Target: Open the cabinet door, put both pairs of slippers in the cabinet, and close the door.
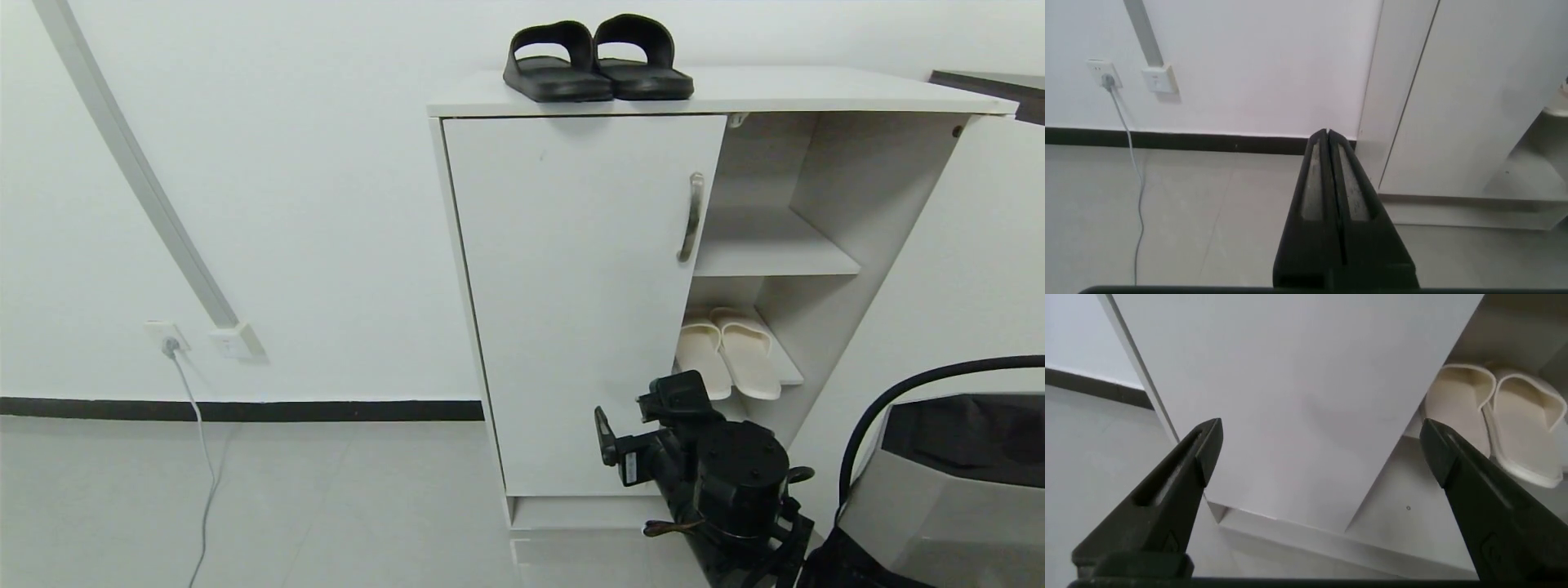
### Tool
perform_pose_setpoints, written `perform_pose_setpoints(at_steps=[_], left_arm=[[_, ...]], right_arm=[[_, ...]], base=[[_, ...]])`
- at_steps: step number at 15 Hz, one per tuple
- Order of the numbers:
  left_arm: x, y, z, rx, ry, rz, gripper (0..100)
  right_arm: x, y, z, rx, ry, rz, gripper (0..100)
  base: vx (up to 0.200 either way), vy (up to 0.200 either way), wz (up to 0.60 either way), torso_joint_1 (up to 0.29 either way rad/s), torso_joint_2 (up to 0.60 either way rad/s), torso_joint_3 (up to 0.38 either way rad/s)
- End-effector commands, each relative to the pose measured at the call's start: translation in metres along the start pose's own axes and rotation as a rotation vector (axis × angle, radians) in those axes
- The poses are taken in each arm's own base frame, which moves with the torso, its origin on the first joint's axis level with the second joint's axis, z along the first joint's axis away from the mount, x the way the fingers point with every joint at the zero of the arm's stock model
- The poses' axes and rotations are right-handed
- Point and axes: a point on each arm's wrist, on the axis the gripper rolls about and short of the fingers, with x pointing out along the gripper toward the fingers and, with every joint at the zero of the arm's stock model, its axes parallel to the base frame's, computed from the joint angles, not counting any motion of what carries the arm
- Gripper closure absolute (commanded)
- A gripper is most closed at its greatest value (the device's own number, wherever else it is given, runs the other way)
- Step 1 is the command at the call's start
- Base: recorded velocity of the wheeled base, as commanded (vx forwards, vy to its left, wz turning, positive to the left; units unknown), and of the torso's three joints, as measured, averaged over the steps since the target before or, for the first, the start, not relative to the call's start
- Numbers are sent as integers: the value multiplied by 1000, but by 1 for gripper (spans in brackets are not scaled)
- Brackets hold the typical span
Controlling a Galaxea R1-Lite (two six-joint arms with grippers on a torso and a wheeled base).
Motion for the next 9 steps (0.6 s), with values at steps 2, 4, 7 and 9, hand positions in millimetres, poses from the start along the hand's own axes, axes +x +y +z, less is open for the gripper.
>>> perform_pose_setpoints(at_steps=[2,4,7,9], left_arm=[[0,0,0,0,-2,0,100],[0,0,0,0,-2,0,100],[0,0,0,0,-1,0,100],[0,0,0,0,-2,-2,100]], right_arm=[[1,0,-1,-1,1,-4,0],[2,0,-1,-1,-1,-4,0],[2,0,-1,-10,-1,-4,0],[2,0,-1,-12,-1,-4,0]], base=[[0,0,0,32,-366,-337],[0,0,0,39,-447,-366],[0,0,0,103,-453,-354],[0,0,0,117,-452,-342]])
